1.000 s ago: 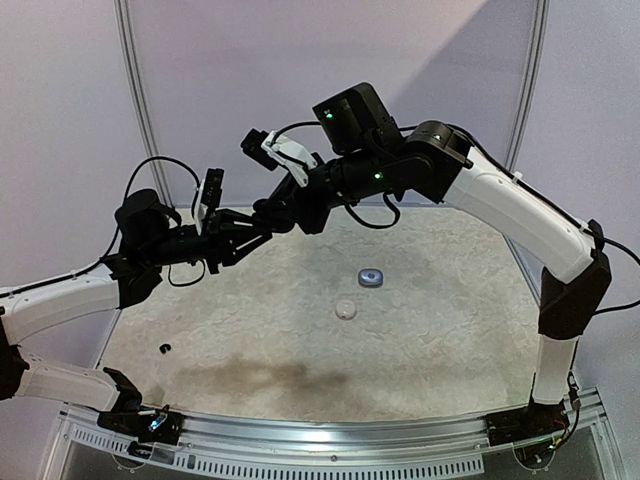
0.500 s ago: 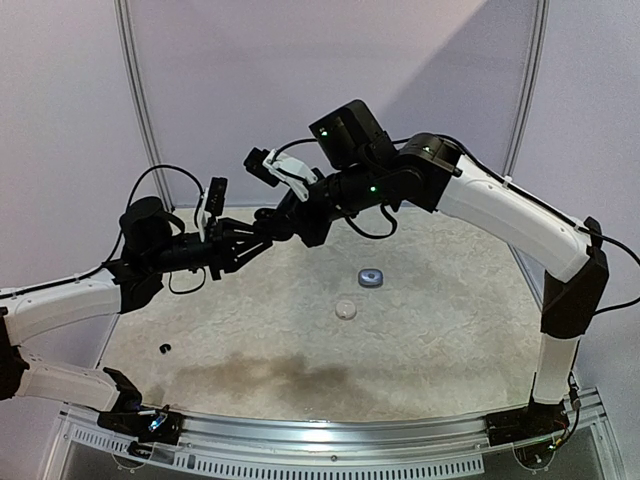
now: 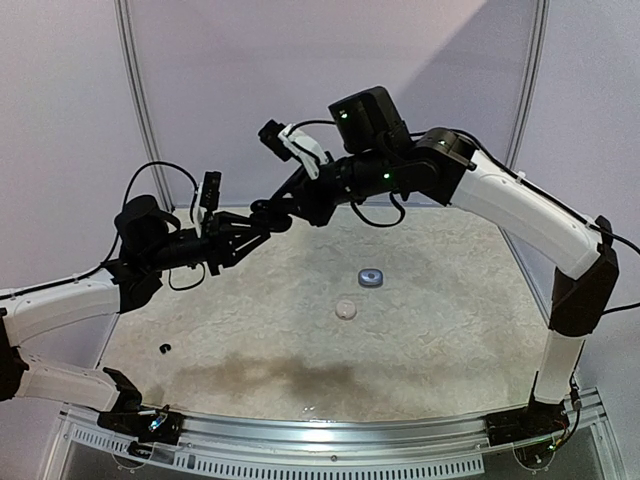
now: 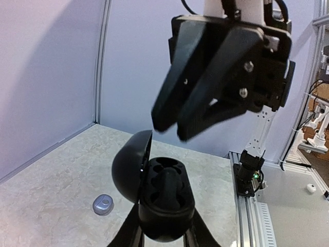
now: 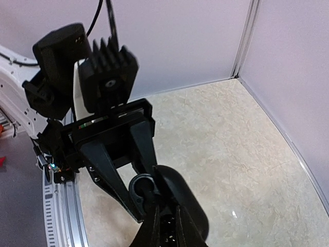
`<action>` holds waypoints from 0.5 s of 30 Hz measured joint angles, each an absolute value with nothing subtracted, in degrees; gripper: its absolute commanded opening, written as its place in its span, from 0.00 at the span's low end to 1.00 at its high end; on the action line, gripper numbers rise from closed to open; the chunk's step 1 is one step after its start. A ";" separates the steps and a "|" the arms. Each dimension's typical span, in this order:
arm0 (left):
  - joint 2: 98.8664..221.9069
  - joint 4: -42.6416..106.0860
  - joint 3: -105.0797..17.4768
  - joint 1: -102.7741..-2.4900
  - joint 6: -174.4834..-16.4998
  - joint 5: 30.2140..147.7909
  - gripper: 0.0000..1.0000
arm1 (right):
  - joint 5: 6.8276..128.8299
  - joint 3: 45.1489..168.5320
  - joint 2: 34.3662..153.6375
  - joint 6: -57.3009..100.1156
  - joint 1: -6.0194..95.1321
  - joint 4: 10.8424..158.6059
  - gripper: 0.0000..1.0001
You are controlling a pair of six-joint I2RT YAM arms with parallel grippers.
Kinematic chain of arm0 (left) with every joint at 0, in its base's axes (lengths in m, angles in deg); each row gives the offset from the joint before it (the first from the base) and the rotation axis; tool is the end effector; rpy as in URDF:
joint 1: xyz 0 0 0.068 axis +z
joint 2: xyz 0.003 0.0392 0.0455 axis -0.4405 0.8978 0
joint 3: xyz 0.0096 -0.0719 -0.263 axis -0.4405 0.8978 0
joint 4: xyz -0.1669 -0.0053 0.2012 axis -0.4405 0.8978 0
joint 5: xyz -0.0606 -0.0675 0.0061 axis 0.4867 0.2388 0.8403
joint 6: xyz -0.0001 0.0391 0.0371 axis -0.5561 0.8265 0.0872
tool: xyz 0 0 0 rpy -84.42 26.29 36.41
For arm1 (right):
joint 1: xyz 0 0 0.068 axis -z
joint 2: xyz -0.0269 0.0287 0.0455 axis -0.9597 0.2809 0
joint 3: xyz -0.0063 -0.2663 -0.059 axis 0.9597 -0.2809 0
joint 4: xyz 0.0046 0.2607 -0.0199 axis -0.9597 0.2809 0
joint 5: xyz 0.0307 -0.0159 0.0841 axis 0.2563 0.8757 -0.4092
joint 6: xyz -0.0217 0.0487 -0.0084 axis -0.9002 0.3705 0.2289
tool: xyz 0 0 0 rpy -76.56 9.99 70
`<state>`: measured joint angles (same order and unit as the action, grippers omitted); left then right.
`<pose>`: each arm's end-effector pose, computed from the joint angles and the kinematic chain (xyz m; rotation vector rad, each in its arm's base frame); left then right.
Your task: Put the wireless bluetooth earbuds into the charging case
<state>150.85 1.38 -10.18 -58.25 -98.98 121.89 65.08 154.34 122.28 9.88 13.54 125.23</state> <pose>0.2057 -0.1568 0.3043 0.8329 1.3949 -1.1748 0.2076 0.3745 0.4291 -1.2416 1.7343 0.7744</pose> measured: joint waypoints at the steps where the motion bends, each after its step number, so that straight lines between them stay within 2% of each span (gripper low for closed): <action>1: 150.80 1.14 -10.20 -58.25 -99.00 121.89 0.00 | 64.79 153.66 121.34 10.65 14.13 124.25 0.14; 3: 150.72 0.75 -10.24 -58.21 -99.18 121.82 0.00 | 64.31 151.85 119.18 12.20 15.23 121.80 0.17; 5: 150.56 0.37 -10.26 -58.14 -99.42 121.80 0.00 | 64.14 149.73 116.84 13.99 16.01 119.68 0.24; 7: 150.54 0.16 -10.46 -58.08 -99.83 121.76 0.00 | 64.01 146.93 114.24 15.78 16.78 117.12 0.40; 11: 150.54 -0.65 -11.05 -57.62 -101.32 121.62 0.00 | 62.08 140.90 110.11 19.41 18.00 112.20 0.81; 12: 150.54 -1.00 -11.16 -57.49 -101.71 121.62 0.00 | 61.14 138.84 109.23 20.35 18.33 110.61 0.87; 15: 150.54 -2.82 -11.60 -57.01 -103.94 121.87 0.00 | 58.52 131.17 106.79 23.46 19.62 105.12 0.91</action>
<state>150.54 -2.82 -11.60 -57.01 -103.94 121.87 58.52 131.17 106.79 23.46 19.62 105.12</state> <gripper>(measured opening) 0.232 0.886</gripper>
